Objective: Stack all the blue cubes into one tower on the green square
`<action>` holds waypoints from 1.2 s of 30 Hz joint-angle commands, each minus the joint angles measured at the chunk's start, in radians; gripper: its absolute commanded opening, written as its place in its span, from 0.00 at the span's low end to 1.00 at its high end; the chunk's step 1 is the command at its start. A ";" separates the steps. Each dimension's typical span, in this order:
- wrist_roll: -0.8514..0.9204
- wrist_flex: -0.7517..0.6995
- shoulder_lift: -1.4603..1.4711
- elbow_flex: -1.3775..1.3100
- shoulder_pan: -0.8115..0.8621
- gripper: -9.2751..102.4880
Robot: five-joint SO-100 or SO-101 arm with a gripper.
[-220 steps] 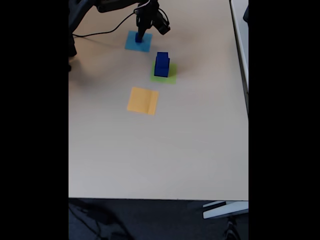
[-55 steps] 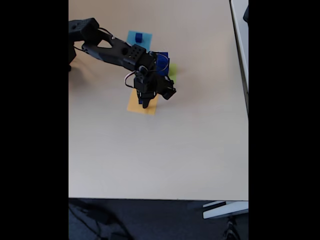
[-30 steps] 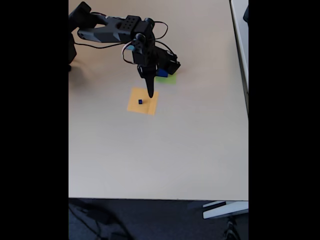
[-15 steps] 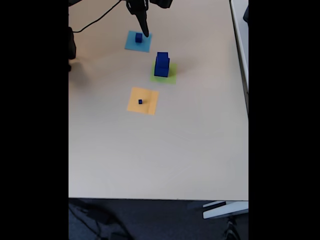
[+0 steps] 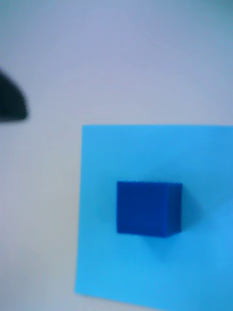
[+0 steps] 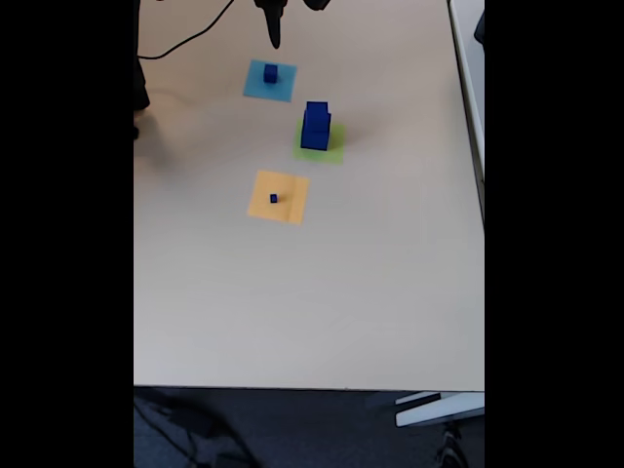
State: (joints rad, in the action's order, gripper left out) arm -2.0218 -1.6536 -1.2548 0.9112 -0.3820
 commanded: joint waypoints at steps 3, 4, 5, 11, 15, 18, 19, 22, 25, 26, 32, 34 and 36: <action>0.029 0.155 -0.005 0.064 -0.002 0.41; 0.028 0.216 -0.038 0.147 -0.005 0.41; 0.029 0.264 -0.058 0.207 -0.006 0.40; 0.077 0.334 -0.035 0.268 0.011 0.40; 0.075 0.330 -0.035 0.298 0.009 0.41; 0.074 0.322 -0.048 0.334 0.006 0.40; 0.072 0.321 -0.051 0.350 0.005 0.40; 0.057 0.331 -0.067 0.419 -0.006 0.39; 0.049 0.330 -0.071 0.434 -0.014 0.40; 0.046 0.330 -0.071 0.439 -0.015 0.40; 0.041 0.333 -0.032 0.413 -0.018 0.39; 0.041 0.328 -0.012 0.396 -0.017 0.39; 0.041 0.328 0.011 0.379 -0.015 0.39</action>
State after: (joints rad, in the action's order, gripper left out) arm -1.9712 -1.3300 -1.2425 1.3530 -0.3958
